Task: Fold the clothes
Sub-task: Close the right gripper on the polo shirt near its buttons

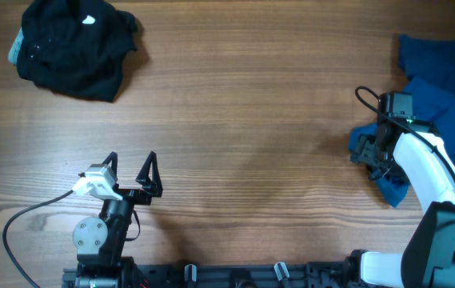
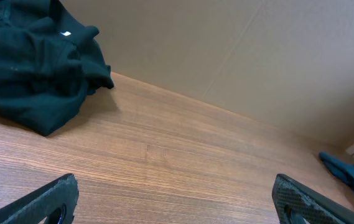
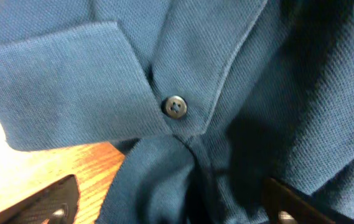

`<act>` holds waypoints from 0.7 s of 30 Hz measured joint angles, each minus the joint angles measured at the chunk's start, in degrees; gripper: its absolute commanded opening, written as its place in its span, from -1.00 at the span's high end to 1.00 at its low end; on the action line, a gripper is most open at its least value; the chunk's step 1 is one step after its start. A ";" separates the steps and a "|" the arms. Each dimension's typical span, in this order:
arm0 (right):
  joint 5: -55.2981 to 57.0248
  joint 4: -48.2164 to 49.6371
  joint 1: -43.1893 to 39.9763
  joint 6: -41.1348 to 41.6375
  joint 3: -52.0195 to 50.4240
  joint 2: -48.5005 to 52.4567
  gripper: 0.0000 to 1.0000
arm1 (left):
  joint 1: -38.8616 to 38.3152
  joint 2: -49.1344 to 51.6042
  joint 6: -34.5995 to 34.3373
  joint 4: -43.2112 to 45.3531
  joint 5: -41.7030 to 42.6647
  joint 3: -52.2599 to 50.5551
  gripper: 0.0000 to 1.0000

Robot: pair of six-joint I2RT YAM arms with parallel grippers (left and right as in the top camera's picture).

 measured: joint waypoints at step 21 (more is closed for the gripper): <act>-0.94 0.42 0.00 -1.33 0.59 8.02 -0.75 | 0.00 0.00 0.00 0.00 0.00 0.00 -1.00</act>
